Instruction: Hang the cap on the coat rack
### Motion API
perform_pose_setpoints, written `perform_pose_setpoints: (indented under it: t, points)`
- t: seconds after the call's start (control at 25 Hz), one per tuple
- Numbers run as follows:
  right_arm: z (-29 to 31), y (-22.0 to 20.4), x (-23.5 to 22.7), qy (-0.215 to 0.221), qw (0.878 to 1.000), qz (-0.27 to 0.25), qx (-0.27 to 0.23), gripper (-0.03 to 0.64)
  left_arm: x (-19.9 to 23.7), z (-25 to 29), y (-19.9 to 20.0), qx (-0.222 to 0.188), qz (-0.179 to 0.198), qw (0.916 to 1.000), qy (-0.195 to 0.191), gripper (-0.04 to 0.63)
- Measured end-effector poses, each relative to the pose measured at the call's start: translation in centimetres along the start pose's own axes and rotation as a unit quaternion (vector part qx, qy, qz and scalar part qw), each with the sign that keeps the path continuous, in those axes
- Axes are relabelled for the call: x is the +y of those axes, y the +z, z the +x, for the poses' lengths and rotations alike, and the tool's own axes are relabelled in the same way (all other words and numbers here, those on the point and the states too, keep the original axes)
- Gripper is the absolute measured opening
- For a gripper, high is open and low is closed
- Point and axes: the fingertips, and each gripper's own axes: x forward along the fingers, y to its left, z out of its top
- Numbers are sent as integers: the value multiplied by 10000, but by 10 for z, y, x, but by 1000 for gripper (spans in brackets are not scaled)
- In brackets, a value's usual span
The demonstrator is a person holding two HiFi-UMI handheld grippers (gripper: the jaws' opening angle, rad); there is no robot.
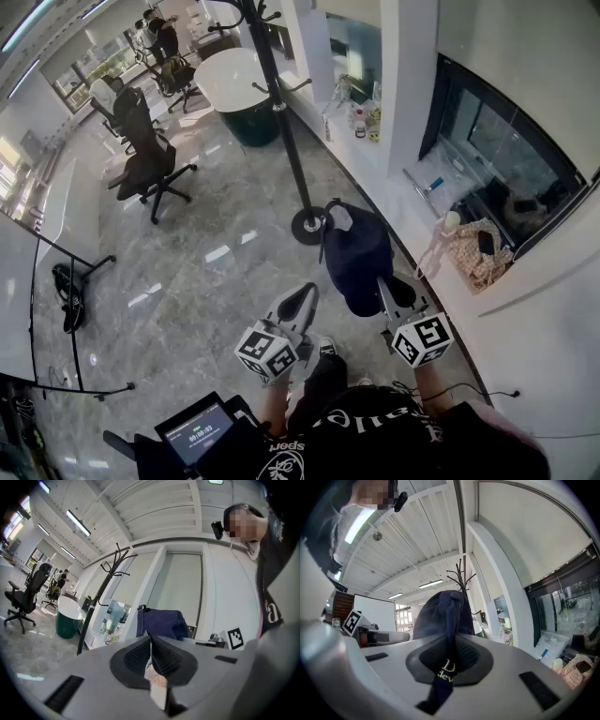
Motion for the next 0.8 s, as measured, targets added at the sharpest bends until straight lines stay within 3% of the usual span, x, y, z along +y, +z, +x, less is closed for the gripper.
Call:
perform_pose_setpoints:
  t: [0.32, 0.8]
  points:
    - [81, 7, -4, -179, 9998, 74, -4, 26, 73, 27, 35, -4, 21, 9999, -165, 5]
    - [162, 9, -7, -412, 9991, 7, 13, 26, 146, 43, 42, 178, -147, 9990, -381, 5]
